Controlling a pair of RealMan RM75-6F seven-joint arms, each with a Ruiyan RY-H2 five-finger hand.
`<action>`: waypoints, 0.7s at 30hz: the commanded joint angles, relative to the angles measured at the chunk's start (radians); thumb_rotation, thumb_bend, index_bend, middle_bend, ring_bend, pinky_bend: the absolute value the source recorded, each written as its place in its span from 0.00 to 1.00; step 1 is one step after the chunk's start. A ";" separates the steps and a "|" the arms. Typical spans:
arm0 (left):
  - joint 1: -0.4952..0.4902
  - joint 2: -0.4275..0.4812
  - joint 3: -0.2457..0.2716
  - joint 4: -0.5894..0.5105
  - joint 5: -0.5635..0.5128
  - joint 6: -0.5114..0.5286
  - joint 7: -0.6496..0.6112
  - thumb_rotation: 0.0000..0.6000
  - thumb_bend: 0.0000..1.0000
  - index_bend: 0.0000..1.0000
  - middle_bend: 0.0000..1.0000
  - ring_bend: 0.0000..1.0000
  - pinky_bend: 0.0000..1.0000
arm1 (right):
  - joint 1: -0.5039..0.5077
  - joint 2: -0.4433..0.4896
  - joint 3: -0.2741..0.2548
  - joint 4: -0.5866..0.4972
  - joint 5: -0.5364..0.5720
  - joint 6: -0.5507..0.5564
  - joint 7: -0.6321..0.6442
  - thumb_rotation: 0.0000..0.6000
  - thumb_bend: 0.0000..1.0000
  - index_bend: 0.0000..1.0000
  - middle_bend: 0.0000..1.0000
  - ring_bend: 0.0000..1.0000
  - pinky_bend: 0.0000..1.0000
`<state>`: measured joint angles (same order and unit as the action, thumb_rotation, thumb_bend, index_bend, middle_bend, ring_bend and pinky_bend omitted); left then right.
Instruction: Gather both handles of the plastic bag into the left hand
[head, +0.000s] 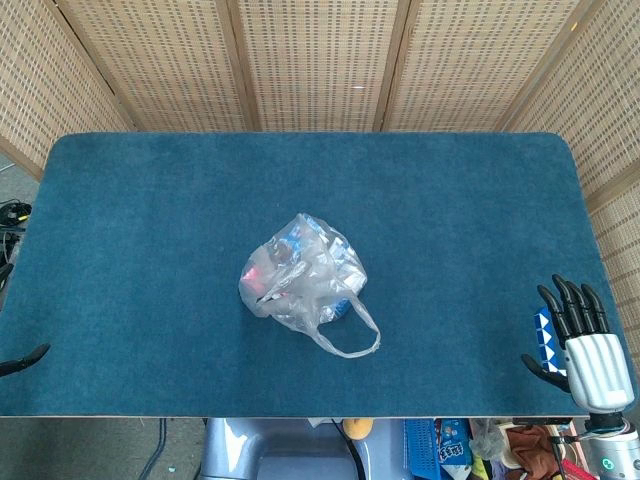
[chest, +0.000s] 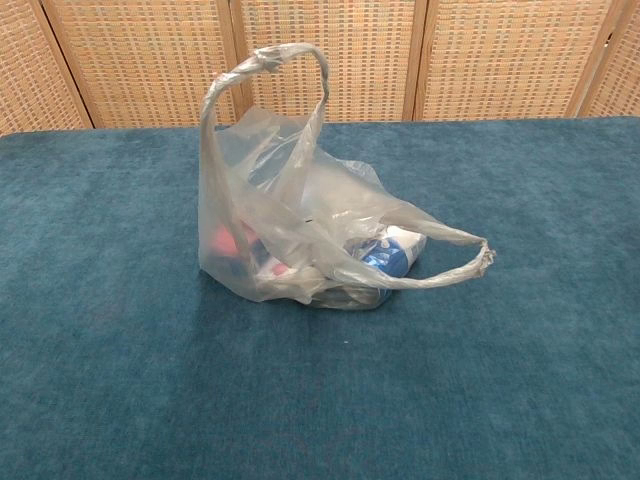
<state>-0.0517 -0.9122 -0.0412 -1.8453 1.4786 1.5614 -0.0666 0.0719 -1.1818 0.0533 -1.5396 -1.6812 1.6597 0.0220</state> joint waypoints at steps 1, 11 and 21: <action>-0.001 0.003 -0.004 0.001 -0.008 -0.007 -0.003 1.00 0.08 0.00 0.00 0.00 0.00 | 0.005 0.002 -0.007 0.001 -0.006 -0.013 0.004 1.00 0.00 0.00 0.00 0.00 0.00; 0.001 0.012 -0.017 -0.003 -0.016 -0.007 -0.029 1.00 0.08 0.00 0.00 0.00 0.00 | 0.071 0.002 -0.046 -0.022 -0.070 -0.117 0.087 1.00 0.00 0.00 0.00 0.00 0.00; 0.004 0.024 -0.026 0.000 -0.028 -0.013 -0.067 1.00 0.08 0.00 0.00 0.00 0.00 | 0.289 -0.136 -0.014 0.084 -0.163 -0.270 0.327 1.00 0.00 0.00 0.00 0.00 0.00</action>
<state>-0.0471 -0.8886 -0.0659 -1.8465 1.4520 1.5497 -0.1325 0.3171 -1.2612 0.0258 -1.4991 -1.8200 1.4247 0.3143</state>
